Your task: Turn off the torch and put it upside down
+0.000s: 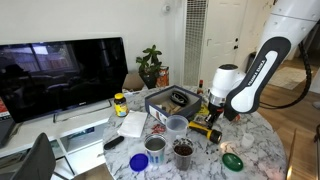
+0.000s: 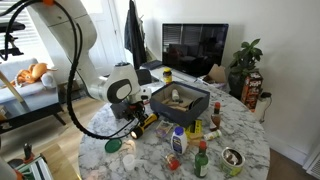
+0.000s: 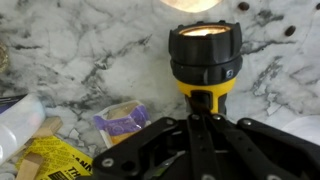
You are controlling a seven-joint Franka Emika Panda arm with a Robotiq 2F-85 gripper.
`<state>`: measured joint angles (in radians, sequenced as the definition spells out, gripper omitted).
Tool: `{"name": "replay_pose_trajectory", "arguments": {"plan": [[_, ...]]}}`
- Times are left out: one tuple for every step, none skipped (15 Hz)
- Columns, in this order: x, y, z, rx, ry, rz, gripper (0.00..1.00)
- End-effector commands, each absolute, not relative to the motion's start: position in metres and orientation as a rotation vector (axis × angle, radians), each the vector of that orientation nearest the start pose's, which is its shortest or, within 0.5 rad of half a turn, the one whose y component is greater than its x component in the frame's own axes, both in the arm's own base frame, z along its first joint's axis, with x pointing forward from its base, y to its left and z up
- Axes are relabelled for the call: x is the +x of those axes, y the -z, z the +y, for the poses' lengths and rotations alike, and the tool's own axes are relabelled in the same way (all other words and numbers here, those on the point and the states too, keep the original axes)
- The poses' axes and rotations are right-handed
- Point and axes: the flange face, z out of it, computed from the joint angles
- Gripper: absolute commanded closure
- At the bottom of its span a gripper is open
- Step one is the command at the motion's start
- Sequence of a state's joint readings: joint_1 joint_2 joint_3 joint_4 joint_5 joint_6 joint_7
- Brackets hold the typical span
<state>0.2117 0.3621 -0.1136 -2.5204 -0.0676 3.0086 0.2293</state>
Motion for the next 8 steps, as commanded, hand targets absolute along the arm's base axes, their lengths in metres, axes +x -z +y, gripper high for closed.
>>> {"name": "replay_pose_trajectory", "arguments": {"plan": [[0.466,-0.146,0.051,-3.162,0.219,0.116,1.0],[0.466,-0.145,0.052,-3.162,0.211,0.119,1.0],[0.466,-0.143,0.053,-3.161,0.203,0.123,1.0],[0.466,-0.141,0.053,-3.164,0.197,0.126,1.0],[0.467,-0.139,0.054,-3.166,0.194,0.131,1.0],[0.467,-0.136,0.056,-3.163,0.187,0.134,1.0],[0.468,-0.134,0.058,-3.165,0.183,0.136,1.0],[0.468,-0.133,0.058,-3.168,0.181,0.139,1.0]]}}
